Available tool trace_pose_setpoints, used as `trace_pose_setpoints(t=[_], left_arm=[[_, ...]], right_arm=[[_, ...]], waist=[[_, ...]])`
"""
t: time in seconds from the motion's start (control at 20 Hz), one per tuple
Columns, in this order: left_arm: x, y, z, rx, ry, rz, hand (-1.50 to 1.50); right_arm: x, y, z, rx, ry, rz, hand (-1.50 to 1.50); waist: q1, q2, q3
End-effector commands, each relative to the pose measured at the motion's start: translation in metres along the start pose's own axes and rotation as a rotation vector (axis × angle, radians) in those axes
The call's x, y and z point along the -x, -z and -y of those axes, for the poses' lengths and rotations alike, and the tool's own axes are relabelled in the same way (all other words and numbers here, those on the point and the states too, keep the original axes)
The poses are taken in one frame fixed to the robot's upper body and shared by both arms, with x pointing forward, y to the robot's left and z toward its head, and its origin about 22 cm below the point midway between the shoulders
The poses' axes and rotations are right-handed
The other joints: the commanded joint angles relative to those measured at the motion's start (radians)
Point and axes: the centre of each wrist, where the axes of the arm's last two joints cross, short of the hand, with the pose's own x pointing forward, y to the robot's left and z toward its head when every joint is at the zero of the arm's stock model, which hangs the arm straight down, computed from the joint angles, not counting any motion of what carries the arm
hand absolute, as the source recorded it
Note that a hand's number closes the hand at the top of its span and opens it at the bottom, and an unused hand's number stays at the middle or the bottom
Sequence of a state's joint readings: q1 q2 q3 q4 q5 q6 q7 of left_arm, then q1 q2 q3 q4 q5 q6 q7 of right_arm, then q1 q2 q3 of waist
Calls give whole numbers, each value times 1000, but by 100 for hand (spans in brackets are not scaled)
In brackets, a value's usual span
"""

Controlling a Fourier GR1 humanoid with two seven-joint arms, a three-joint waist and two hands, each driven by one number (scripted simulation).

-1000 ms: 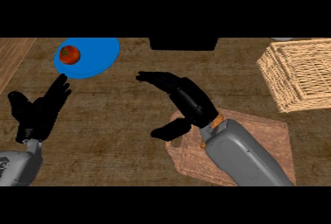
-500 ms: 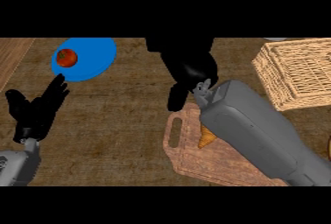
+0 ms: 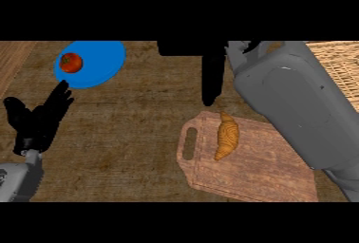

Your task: Pick the croissant from the cutting board and place it in the basket

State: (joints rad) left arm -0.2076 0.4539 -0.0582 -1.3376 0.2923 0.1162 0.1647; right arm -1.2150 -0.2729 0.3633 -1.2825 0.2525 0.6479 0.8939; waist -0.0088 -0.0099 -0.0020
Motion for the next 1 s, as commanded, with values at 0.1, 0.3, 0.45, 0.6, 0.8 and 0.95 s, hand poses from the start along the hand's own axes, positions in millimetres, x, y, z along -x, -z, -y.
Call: trace_pose_setpoints(t=[0.1, 0.3, 0.45, 0.6, 0.8, 0.95], left_arm=[[-1, 2, -3, -17, 7, 6, 0], [-9, 0, -9, -17, 17, 16, 0], [-5, 11, 13, -13, -9, -6, 0], [0, -4, 3, 3, -13, -6, 0], [8, -8, 11, 10, 8, 11, 0], [1, 0, -5, 11, 4, 1, 0]], right_arm=[[13, -18, 24, -140, -7, -52, -150], [61, -36, 14, -131, 113, -15, -150], [67, -58, 8, -63, 148, 24, -150], [80, -82, -6, -20, 193, 47, -150], [88, -87, -52, -38, 189, 44, -150], [111, -81, -86, -10, 209, 47, -150]], waist=[[-11, 0, 1], [-15, 0, 2], [-18, 3, 2], [-9, 2, 2], [-6, 5, 2], [1, 10, 3]])
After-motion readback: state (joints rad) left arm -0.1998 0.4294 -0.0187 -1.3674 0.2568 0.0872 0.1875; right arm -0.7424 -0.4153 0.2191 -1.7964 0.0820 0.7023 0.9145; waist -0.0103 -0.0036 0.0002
